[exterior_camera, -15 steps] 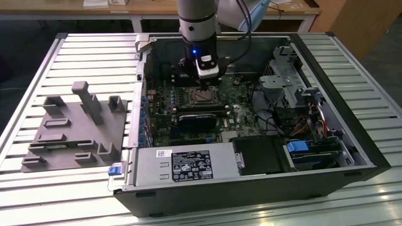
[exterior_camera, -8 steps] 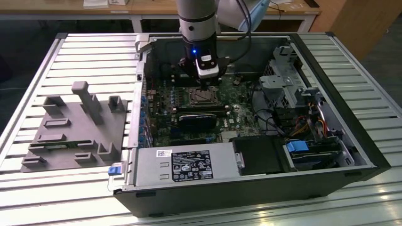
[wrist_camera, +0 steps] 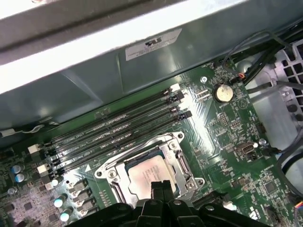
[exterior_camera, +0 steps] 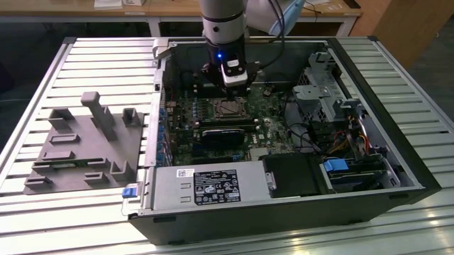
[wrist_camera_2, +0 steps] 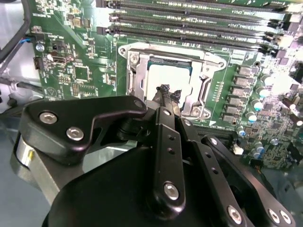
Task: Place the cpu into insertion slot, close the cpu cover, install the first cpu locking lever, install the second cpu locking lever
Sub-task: 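Install the second cpu locking lever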
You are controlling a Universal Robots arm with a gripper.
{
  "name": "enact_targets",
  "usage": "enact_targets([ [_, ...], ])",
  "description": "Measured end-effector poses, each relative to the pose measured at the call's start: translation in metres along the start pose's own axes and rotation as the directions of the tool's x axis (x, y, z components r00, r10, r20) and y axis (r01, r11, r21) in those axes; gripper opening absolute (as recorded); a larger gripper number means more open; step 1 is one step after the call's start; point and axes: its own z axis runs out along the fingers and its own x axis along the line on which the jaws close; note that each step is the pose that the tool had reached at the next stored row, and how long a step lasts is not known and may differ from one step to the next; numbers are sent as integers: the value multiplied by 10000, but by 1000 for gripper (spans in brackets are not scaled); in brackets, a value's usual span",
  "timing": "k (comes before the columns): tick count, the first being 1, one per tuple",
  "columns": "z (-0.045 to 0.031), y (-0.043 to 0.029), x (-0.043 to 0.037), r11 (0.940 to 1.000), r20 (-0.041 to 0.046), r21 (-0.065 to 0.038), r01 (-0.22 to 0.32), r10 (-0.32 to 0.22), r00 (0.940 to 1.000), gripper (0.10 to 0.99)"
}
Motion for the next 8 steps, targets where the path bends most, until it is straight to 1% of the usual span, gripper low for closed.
enact_targets([
  [2, -25, 2, -3, 10000, 0, 1, 0, 0, 10000, 102],
  [4, -30, -1, -6, 10000, 0, -1, 1, -1, 10000, 102],
  [8, -32, -43, -26, 10000, 0, 1, 0, 0, 10000, 102],
])
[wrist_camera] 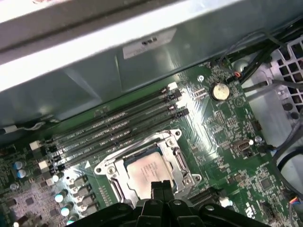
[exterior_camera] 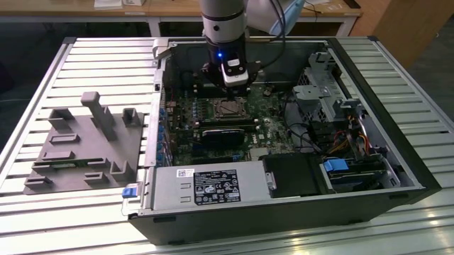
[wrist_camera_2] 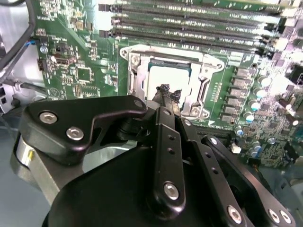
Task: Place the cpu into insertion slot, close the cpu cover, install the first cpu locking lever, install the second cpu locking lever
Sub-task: 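Install the second cpu locking lever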
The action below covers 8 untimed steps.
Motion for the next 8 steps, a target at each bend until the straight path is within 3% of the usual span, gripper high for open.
enact_targets([
  [8, -3, -146, -69, 10000, 0, -1, 0, 0, 10000, 102],
])
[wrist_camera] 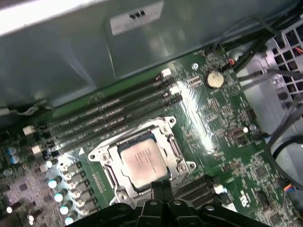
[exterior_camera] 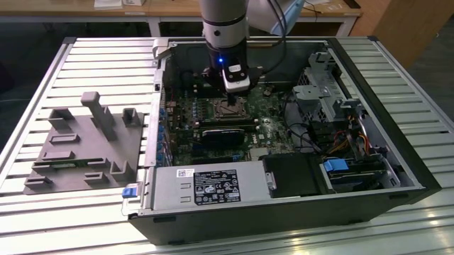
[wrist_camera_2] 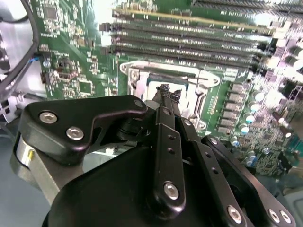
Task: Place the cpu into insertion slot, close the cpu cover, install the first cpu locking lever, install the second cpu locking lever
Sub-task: 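Install the second cpu locking lever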
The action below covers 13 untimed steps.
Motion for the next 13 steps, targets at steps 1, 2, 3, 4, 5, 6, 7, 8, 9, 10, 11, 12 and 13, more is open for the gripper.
enact_targets([
  [1, -1, -18, -9, 10000, -1, 1, 0, 0, 10000, 102],
  [2, -1, -34, -17, 10000, 0, 1, 0, 0, 10000, 102],
  [3, -1, -50, -24, 10000, 0, 0, 0, 0, 10000, 102],
  [4, -1, -66, -32, 10000, 0, 0, 0, 0, 10000, 102],
  [5, -2, -82, -39, 10000, 0, 0, 0, 0, 10000, 102],
  [6, -2, -97, -47, 10000, 0, 0, 0, 0, 10000, 102],
  [7, -2, -112, -54, 10000, 0, 1, 0, 0, 10000, 102],
  [8, -3, -127, -61, 10000, 0, 1, 0, 0, 10000, 102],
  [9, -3, -141, -67, 10000, 0, 0, 0, 0, 10000, 102],
  [10, -3, -152, -73, 10000, -1, 0, 2, -2, 10000, 102],
  [11, -3, -158, -76, 10000, -1, -2, 11, -11, 10000, 102],
  [12, -1, -159, -76, 10000, 2, 4, 37, -37, 10000, 102],
  [13, 0, -159, -76, 9999, 7, 20, 99, -99, 10000, 102],
])
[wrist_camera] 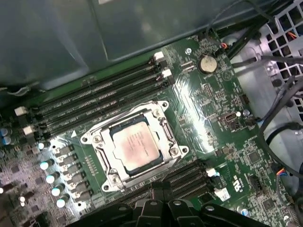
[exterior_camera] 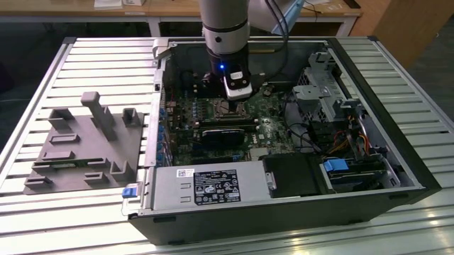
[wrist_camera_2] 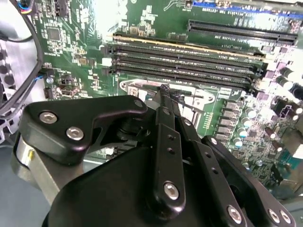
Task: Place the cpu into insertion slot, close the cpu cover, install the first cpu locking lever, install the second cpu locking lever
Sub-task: 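Install the second cpu locking lever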
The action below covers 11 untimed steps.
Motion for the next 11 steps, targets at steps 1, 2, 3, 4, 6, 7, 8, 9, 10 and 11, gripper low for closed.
enact_targets([
  [1, 2, -1, 0, 10000, -2, 11, 83, -83, 10000, 102],
  [2, 5, -1, 1, 9998, -7, 21, 183, -183, 9998, 102],
  [3, 8, -2, 2, 9995, -15, 36, 299, -299, 9996, 102],
  [4, 11, -2, 2, 9991, -27, 56, 418, -418, 9991, 102],
  [6, 20, -2, 2, 9980, -65, 91, 626, -625, 9980, 102],
  [7, 25, -3, 3, 9973, -96, 102, 726, -725, 9973, 102],
  [8, 32, -3, 4, 9966, -129, 102, 819, -817, 9966, 102],
  [9, 41, -4, 5, 9957, -163, 99, 922, -921, 9956, 102],
  [10, 51, -5, 7, 9946, -195, 94, 1029, -1027, 9945, 102],
  [11, 64, -6, 8, 9935, -224, 86, 1135, -1132, 9933, 102],
])
